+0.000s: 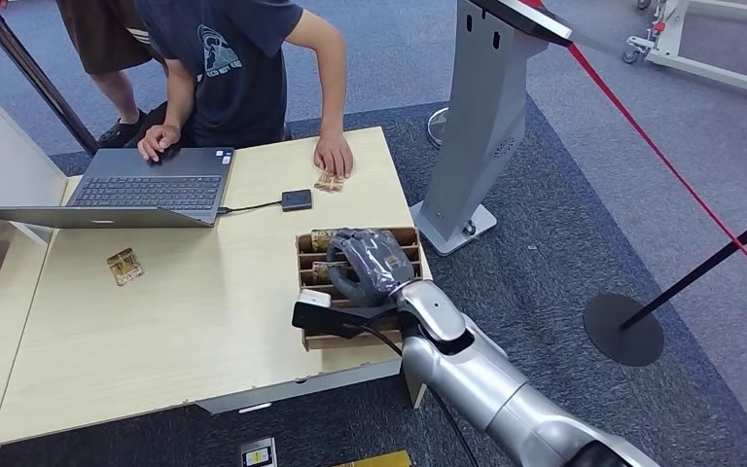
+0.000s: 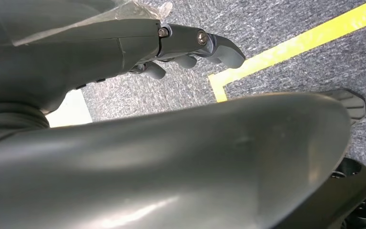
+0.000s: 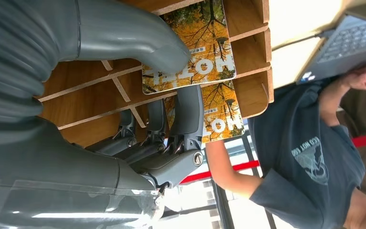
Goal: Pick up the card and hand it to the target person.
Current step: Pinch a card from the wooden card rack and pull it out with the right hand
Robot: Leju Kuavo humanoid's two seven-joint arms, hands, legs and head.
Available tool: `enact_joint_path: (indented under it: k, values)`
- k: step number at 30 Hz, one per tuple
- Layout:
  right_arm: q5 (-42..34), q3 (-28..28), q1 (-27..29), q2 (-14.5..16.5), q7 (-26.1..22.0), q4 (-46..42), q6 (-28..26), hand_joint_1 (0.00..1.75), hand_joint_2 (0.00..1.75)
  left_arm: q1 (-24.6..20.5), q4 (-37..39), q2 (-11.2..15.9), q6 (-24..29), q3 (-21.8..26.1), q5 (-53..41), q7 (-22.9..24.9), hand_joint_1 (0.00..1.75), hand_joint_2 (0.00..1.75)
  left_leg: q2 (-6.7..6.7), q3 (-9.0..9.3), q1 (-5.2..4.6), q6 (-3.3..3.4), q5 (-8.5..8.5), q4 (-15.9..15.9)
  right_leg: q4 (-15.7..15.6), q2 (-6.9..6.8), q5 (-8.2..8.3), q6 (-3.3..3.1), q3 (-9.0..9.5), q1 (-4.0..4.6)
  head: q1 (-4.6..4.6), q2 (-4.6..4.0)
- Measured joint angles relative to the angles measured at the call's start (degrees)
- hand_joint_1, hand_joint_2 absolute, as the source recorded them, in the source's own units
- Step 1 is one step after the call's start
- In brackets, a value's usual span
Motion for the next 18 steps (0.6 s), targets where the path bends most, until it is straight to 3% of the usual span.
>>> enact_joint_path:
  k: [12,13,15,18]
  values:
    - [0.46,1.01,-0.36,1.94,-1.12,9.45,-0.49,1.75,1.75,-0.01,0.00,-0.01,0.10,0.00,0.26,-0.01,0.00,0.00,0.00,-0.03,0.01,-0.02,-0.02,0.00,0.01,0.00,-0.02,-0.02,-0.03,0.01,0.00,0.00]
    - [0.53,1.05,-0.52,2.15,-1.15,10.10,-0.74,1.69,1.75,-0.02,0.00,-0.01,0.09,0.00,0.28,-0.01,0.00,0.00,0.00,-0.03,0.01,-0.02,-0.02,0.00,0.01,0.00,-0.02,-0.02,-0.03,0.01,0.00,0.00]
    - [0.64,1.10,-0.90,2.63,-1.22,11.30,-1.23,1.40,1.75,-0.04,0.00,0.00,0.04,0.00,0.26,-0.02,0.00,0.00,0.00,-0.01,0.01,-0.03,-0.02,0.00,0.01,0.00,-0.03,-0.03,-0.02,0.01,-0.01,0.00]
    - [0.68,1.11,-1.20,3.27,-1.46,12.68,-2.09,0.56,1.75,-0.03,0.00,0.03,-0.08,0.00,0.21,-0.02,0.00,0.00,0.00,0.00,0.02,-0.03,-0.02,0.00,0.01,0.00,-0.03,-0.03,-0.01,0.01,0.00,0.00]
